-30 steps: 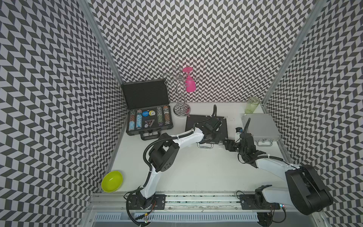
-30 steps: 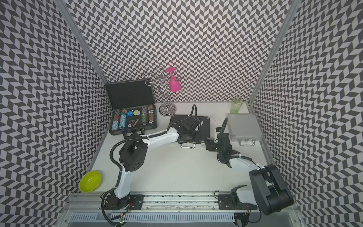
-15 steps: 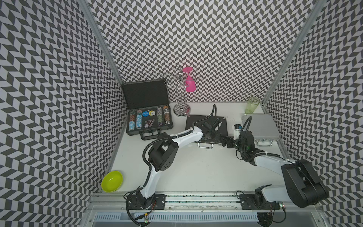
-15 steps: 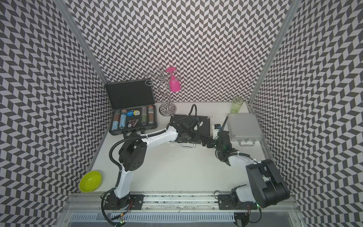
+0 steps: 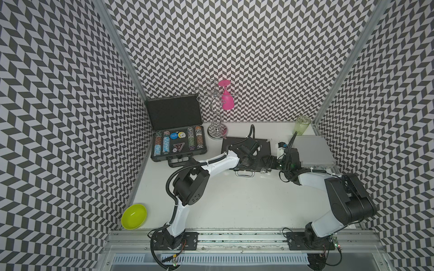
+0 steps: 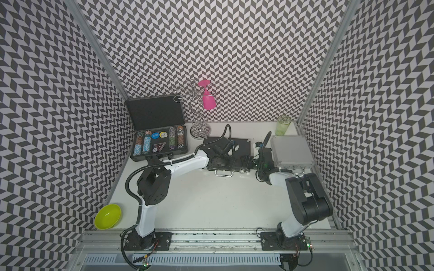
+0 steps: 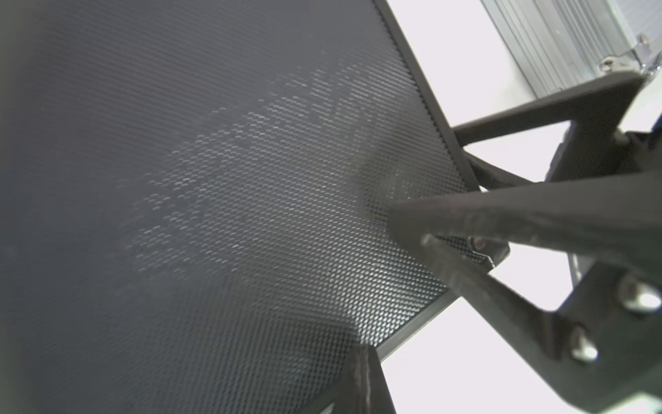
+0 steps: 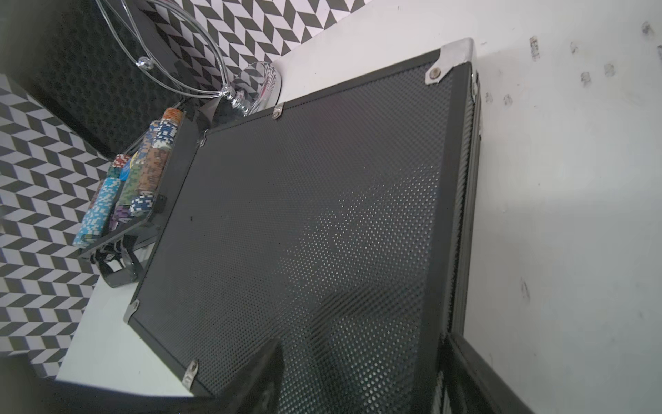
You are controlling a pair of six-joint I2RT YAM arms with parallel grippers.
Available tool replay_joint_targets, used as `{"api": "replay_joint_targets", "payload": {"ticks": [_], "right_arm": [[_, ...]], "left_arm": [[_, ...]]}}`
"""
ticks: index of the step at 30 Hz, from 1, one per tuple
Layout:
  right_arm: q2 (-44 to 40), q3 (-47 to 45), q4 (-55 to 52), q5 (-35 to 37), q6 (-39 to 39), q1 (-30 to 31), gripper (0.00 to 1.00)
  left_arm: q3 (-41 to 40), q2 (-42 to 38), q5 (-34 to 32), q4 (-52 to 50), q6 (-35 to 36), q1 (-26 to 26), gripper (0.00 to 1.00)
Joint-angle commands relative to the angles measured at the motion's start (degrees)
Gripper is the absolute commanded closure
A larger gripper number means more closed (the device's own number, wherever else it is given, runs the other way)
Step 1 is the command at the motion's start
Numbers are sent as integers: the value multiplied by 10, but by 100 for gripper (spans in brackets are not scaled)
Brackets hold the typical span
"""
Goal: Close the poker set cases
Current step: Adjust the poker set case at the center of the board.
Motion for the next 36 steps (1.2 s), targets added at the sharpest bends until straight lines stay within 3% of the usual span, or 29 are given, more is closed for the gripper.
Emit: {"api": "replay_joint_targets", "payload": {"ticks": [1,12,18,23,27,36], "right_arm": [[8,-10,2,-107,7,28,32],[-41,-35,-40,-97,12,86,34],[-57,-61,-48,-95,-28,99,25],[-109,-88,-83,-58,-63,101,19],[-119,-116,-73,-12,-47,125,18],[-58,-94,-37,108,-38,170,21]], "left_arm": [[-10,-43,-9,-6,-14,12,99],[-25,-53,-30,2,-19,53,96],[-22,-20,-47,-5,-14,66,97],[-34,1,-43,-6,-7,82,100],[-33,9,-25,-2,-5,90,100],[-44,4,-7,-10,5,86,100]]}}
